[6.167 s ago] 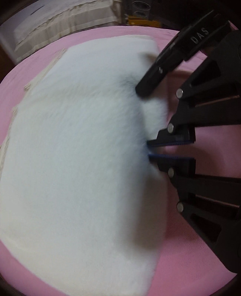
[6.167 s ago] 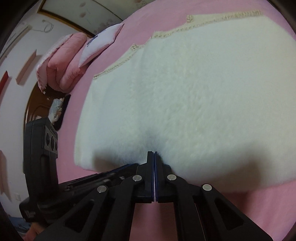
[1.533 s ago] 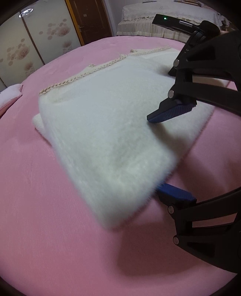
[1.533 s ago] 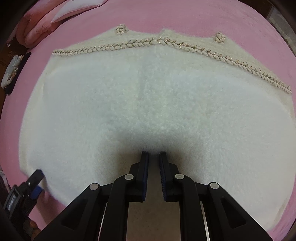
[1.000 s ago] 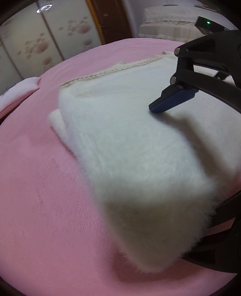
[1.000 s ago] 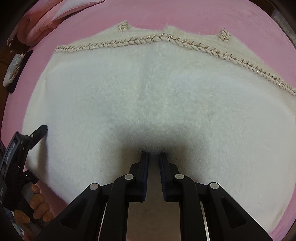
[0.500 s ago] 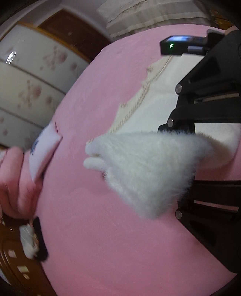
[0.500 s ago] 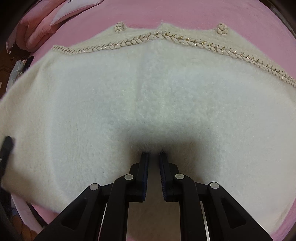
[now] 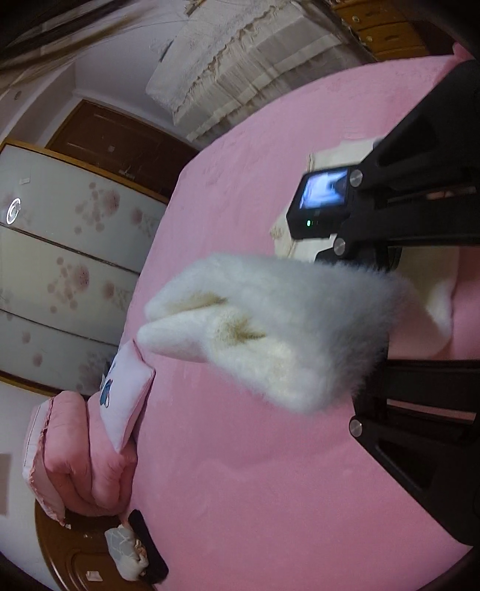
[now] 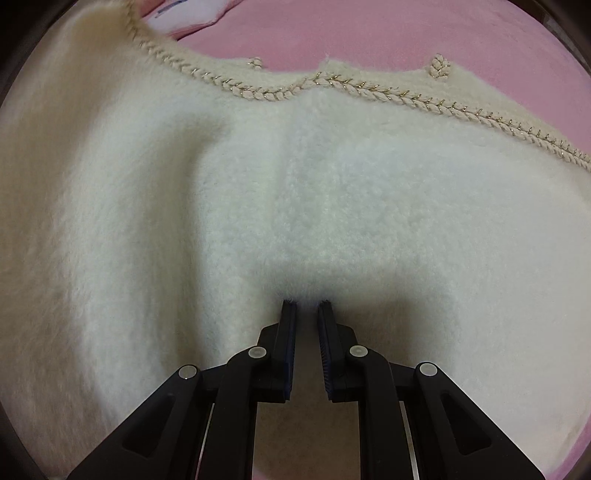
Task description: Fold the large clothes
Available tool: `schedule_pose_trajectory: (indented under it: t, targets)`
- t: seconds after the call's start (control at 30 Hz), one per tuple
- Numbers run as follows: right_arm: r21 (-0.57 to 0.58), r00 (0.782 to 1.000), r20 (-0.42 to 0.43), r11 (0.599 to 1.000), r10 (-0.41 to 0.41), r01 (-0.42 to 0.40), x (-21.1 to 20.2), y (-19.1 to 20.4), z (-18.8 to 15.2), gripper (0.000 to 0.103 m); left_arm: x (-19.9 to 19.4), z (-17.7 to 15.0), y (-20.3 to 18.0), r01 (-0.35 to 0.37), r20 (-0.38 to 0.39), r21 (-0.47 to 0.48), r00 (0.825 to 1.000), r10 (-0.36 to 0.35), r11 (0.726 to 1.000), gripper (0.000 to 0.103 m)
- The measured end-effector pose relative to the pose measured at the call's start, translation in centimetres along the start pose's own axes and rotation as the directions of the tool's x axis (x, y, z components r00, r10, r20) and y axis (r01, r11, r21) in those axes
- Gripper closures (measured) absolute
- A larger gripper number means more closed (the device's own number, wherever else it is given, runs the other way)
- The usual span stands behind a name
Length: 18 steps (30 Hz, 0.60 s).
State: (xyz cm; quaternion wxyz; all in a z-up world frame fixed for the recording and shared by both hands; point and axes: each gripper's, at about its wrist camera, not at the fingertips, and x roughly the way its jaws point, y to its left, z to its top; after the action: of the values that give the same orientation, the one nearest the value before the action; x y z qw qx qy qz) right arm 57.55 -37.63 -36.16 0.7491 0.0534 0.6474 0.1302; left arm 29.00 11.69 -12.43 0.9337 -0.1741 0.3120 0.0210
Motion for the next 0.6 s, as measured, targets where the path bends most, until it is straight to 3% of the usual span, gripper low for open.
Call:
schedule_pose_trajectory:
  t: [0.1,0.2,0.23,0.3,0.43,0.5,0.6]
  targets:
    - [0.008,0.997,-0.002,0.997,0.077,-0.077,-0.9,-1.7,-0.4,0.09,-1.2,-0.4,-3.0,0.022,-0.001,0.014,1.0,-0.022,1.0,0.089]
    - [-0.03,0.995,0.002,0.995,0.099,-0.099,-1.8,-3.1,-1.1,0.09,-2.4,-1.5,-6.8,0.043,-0.002,0.059,0.999,-0.043,0.997,0.089]
    - [-0.049,0.997,0.008,0.996,0.081,-0.08,-2.2,-3.5,-1.3,0.09,-2.4,-1.7,-8.1,0.05,-0.005,0.07,0.999,-0.05,0.996,0.089]
    - [-0.08,1.0,0.02,0.997,0.024,-0.022,-3.1,-4.6,-1.7,0.102,-2.8,-2.7,-11.1,0.066,-0.007,0.105,0.998,-0.066,0.992,0.089]
    - [-0.057,0.995,0.095,0.998,0.006,0.0,-6.4,-8.7,-1.8,0.103,-3.1,-5.3,-16.7,0.102,-0.033,0.16,0.995,-0.098,0.982,0.089]
    - [-0.06,0.987,0.148,0.996,-0.063,0.073,-8.3,-10.8,-1.7,0.103,-2.8,-6.3,-19.1,0.109,-0.045,0.189,0.994,-0.103,0.976,0.089]
    - [-0.058,0.966,0.155,0.975,-0.205,0.216,-9.5,-14.7,-1.8,0.103,-2.4,-7.9,-22.9,0.125,-0.051,0.244,0.992,-0.116,0.962,0.089]
